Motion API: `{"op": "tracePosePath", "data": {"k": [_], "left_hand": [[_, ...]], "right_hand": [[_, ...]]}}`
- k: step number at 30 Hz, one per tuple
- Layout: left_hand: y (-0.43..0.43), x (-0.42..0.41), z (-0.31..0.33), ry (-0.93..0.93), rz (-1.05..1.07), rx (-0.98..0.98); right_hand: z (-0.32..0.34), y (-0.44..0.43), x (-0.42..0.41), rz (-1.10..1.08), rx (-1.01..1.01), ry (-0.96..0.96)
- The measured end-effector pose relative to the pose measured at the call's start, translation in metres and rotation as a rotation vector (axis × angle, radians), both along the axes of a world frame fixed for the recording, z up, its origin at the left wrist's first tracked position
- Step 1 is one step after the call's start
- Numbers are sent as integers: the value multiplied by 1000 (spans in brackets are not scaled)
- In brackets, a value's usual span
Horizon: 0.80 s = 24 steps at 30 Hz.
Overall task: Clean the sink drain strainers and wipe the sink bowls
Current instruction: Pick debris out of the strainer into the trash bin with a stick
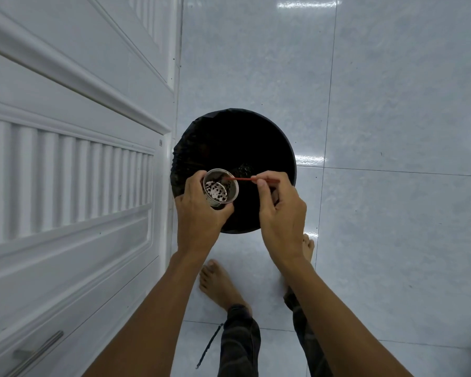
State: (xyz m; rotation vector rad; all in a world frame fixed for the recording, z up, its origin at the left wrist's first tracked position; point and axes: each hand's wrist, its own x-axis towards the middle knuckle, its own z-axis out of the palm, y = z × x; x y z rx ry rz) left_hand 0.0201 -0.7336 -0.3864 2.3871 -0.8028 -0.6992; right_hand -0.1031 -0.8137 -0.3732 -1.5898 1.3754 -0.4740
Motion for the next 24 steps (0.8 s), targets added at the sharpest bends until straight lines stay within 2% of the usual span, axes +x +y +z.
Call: {"op": "tracePosePath", "data": {"k": [6,9,12,16,20,22,24], "left_hand": [[-1,-1,-2,29,20,-44],[3,3,-3,-18,4,-48],[5,6,-2,-65,-43,-66],[1,5,0,-79,-60,-83],[0,8,2,-100,-102,-85],[0,10,3,-114,-104,-83],[0,11,3,-114,-98,-82]], "right_hand": [[13,16,4,211,8,38],[17,13,-5,283,-62,93],[17,2,-15,238,-119,152],[18,1,-10,237,-108,63],[14,3,-10,175,-128,168],[14,1,-11,127,-132,145],[16,5,-10,198,-136,91]]}}
